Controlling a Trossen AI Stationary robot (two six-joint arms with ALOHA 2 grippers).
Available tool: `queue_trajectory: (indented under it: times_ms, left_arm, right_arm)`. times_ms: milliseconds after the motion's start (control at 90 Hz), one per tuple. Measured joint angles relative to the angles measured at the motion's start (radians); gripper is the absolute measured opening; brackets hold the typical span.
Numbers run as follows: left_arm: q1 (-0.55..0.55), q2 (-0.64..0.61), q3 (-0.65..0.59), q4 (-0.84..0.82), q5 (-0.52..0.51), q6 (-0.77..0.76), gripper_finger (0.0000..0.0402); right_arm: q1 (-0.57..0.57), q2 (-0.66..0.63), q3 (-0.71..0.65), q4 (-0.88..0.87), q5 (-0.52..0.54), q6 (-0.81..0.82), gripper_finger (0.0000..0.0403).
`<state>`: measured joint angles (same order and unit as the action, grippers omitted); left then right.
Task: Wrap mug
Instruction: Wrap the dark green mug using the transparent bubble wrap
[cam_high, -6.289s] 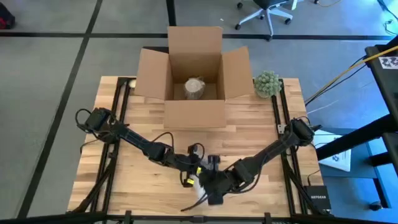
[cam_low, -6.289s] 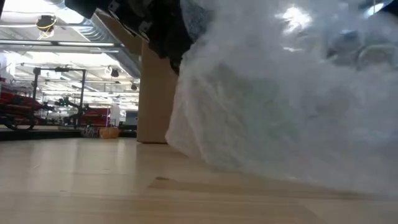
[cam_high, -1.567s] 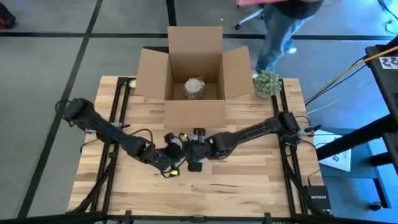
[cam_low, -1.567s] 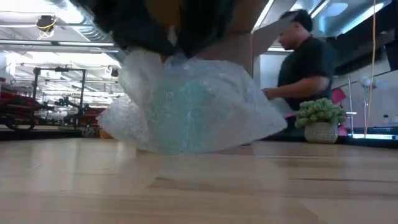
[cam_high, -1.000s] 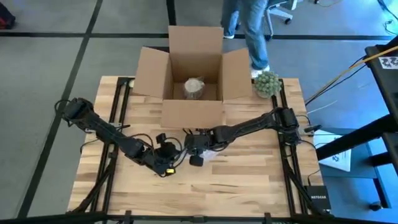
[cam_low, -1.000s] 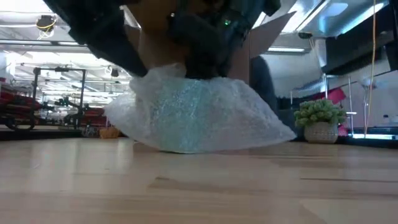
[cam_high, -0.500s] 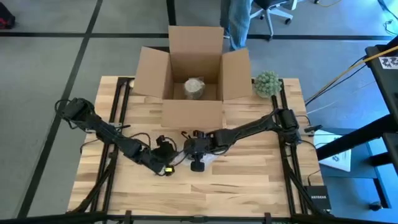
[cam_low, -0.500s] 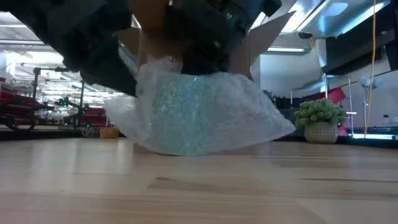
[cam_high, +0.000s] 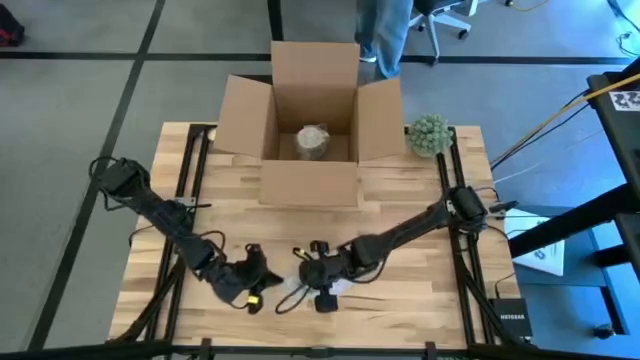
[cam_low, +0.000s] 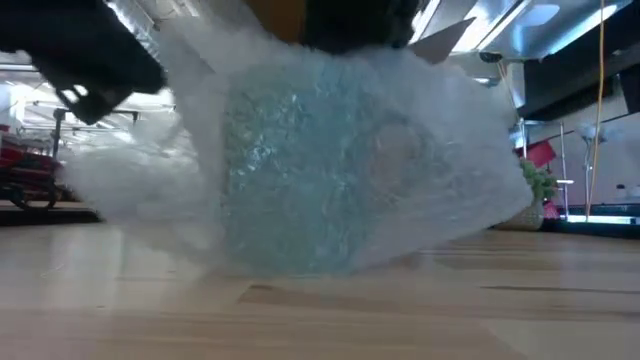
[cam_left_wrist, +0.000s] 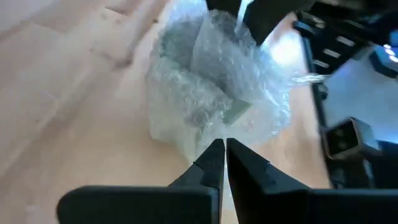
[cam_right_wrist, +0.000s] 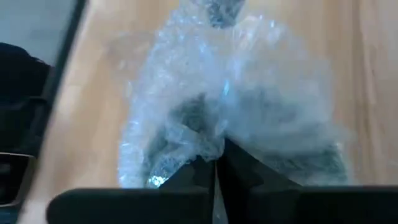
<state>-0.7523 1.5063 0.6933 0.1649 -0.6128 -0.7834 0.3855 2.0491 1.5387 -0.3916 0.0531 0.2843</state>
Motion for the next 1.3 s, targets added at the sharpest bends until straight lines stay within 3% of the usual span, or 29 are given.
queue_trajectory:
  times_ms: [189,478,622,833,1300]
  left_arm:
    - [-0.040,0.040,0.000,-0.129,0.000,0.000,0.0000]
    - [0.000,0.166,0.035,0.123,0.012,0.148,0.0000]
    - [0.023,0.136,0.091,0.124,-0.015,0.291,0.0000]
    - [0.047,0.128,0.128,0.107,-0.016,0.369,0.0000]
    - [0.158,0.187,0.134,0.120,-0.018,0.337,0.0000]
  right_arm:
    - [-0.017,0.000,0.000,0.000,0.030,0.003,0.0001]
    - [-0.020,0.000,0.000,0.000,0.063,0.003,0.0001]
    - [-0.019,0.000,0.000,0.000,0.067,0.003,0.0001]
    - [-0.019,0.000,0.000,0.000,0.067,0.003,0.0001]
    - [-0.020,0.002,-0.001,-0.019,0.068,0.009,0.0001]
